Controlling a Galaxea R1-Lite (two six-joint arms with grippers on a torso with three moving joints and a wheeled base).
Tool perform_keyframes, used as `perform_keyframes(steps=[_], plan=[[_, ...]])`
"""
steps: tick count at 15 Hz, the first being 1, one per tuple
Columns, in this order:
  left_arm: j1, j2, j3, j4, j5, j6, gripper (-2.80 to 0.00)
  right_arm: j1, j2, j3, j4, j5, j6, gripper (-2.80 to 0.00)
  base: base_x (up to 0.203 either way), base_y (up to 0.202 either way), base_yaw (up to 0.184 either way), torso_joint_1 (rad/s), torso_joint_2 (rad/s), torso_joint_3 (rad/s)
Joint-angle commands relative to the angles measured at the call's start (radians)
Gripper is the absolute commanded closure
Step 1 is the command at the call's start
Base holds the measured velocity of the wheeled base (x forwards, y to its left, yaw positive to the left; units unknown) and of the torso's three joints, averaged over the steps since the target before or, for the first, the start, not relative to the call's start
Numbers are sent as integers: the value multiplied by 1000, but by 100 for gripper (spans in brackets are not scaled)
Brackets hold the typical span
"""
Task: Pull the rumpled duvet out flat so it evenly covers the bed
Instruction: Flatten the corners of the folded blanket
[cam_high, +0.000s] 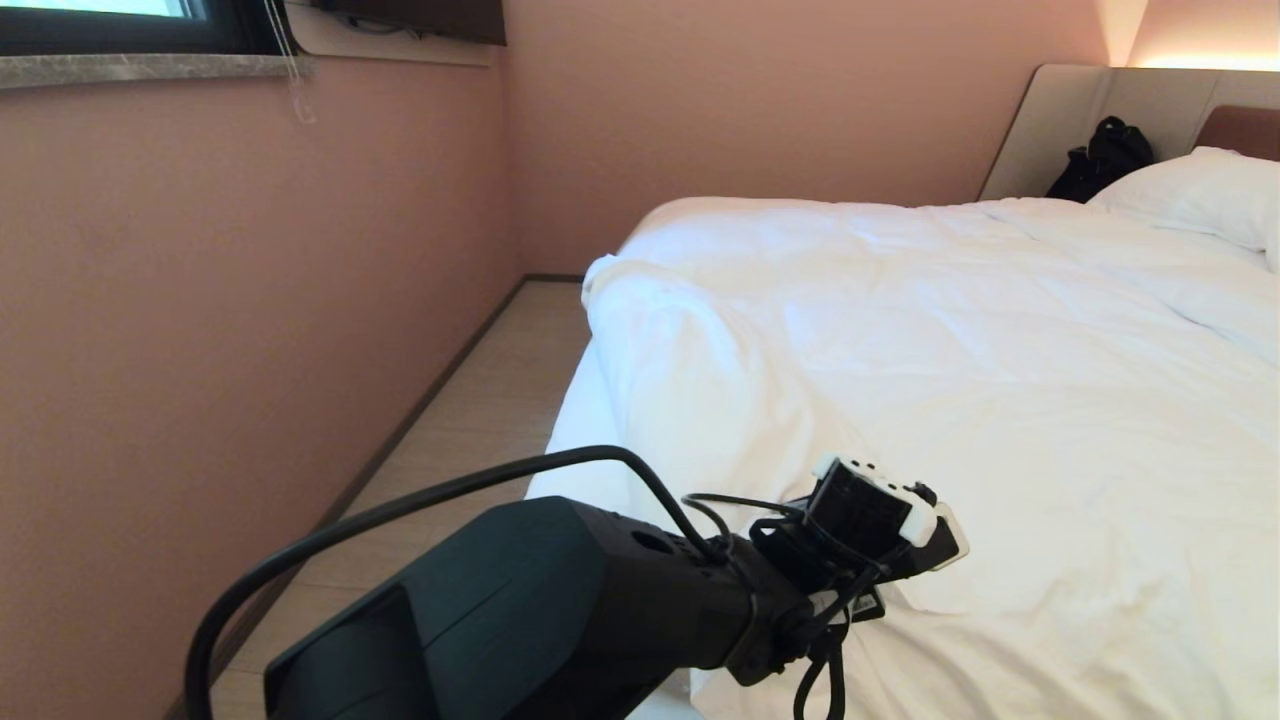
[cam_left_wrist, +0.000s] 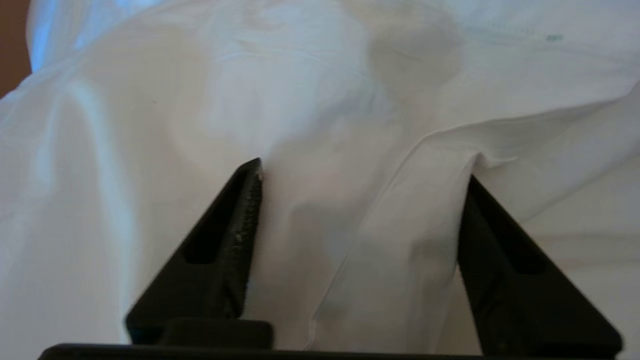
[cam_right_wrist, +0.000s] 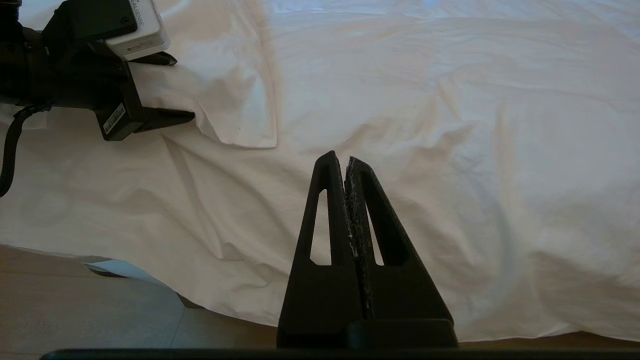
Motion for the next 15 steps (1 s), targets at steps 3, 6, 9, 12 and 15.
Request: perform_keyframes(steps=[3, 6, 9, 12, 15], plan=[[-1, 1, 7, -10, 2, 4, 0, 1, 0, 0, 0, 0, 0, 0, 0, 0, 0, 0, 0, 0], [-1, 3, 26, -31, 2, 2, 0, 1, 0, 0, 0, 0, 0, 0, 0, 0, 0, 0, 0, 0], [-1, -3, 38, -42, 4, 0, 0, 1, 0, 0, 0, 0, -1, 0, 0, 0, 0, 0, 0, 0], [0, -33, 38, -44, 4, -6, 0, -1, 0, 0, 0, 0, -1, 0, 0, 0, 0, 0, 0, 0], [11, -107, 46, -44, 13, -25, 0, 1, 0, 0, 0, 0, -1, 0, 0, 0, 0, 0, 0, 0]])
